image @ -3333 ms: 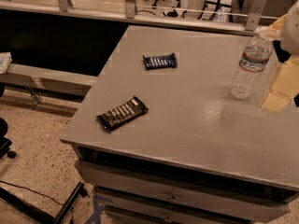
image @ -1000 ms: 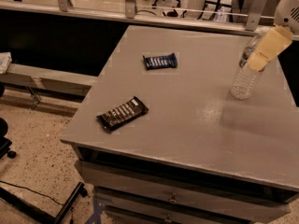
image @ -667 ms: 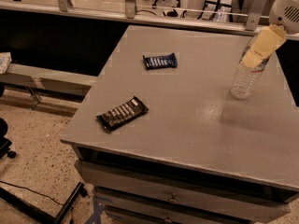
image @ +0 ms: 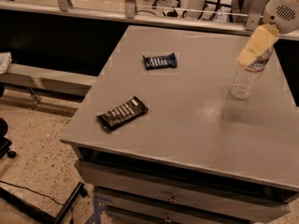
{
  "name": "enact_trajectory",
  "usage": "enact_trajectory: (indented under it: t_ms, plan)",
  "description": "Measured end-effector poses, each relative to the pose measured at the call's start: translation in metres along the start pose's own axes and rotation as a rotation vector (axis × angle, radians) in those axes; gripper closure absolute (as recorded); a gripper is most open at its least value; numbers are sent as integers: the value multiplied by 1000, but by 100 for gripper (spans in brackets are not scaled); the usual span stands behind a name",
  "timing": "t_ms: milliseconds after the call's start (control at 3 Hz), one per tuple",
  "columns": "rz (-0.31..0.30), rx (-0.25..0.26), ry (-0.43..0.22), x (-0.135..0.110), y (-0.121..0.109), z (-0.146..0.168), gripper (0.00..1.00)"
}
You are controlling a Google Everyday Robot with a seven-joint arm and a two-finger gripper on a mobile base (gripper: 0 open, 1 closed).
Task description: Move water bottle near rxbar blueberry
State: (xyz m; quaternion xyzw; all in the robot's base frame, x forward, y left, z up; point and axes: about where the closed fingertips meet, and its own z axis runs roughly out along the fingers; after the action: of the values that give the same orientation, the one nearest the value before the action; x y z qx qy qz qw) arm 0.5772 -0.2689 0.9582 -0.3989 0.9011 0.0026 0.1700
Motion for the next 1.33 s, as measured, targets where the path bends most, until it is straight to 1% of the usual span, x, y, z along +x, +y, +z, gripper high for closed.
enact_trajectory:
  t_ms: [333, 667, 1000, 1333]
  plan:
    - [9, -10, 9, -1, -4, 3, 0]
    - [5, -13, 12, -2, -6, 4, 18]
    - [-11, -12, 7, -5, -5, 2, 41]
    - [-43, -9, -15, -11, 3, -5, 65]
